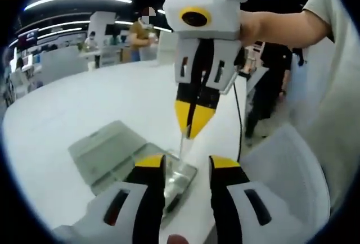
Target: Insert the divider into the dual guide fixture by aligning both edges with the guide slots and pushing it downward to the bottom, including one-sided entry, uneven engagement, binding, and posture correction.
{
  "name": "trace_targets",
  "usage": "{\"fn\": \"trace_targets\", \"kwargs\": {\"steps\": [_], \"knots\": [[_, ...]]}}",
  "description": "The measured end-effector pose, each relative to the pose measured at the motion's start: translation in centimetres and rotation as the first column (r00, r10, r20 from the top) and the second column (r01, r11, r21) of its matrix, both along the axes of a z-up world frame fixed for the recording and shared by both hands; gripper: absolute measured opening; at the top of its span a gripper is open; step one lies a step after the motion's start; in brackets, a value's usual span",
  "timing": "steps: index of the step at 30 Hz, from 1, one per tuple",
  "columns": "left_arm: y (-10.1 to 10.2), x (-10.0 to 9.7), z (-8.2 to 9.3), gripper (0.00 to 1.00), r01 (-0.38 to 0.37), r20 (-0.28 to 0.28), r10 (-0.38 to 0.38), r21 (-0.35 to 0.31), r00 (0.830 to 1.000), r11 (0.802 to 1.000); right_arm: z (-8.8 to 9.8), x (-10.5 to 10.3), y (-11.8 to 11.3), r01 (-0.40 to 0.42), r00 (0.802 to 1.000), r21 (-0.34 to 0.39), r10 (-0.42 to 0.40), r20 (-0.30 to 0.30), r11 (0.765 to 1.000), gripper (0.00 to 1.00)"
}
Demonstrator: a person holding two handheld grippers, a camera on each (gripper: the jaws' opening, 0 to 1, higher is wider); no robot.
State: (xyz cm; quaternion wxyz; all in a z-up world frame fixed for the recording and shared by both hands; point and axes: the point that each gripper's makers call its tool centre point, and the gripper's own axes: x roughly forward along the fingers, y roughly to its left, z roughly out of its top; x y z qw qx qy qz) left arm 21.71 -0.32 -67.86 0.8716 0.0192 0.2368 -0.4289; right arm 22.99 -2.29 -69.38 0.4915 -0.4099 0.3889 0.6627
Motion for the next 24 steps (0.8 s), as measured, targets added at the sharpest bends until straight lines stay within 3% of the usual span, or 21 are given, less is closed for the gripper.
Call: {"fn": "trace_targets", "kwargs": {"steps": [11,24], "knots": [[1.1,-0.4,-0.3,0.46,-0.042,-0.001,0.042,0.033,0.999,0.999,-0.9,1.1,0.3,0.018,0.999,-0.057,-0.015,0.045,0.998,0.00],[2.1,-1.0,-0.1,0.50,-0.082,-0.001,0.082,0.033,0.997,0.996,-1.3,1.3,1.1,0.019,0.997,-0.095,-0.012,0.073,0.995,0.00]]}}
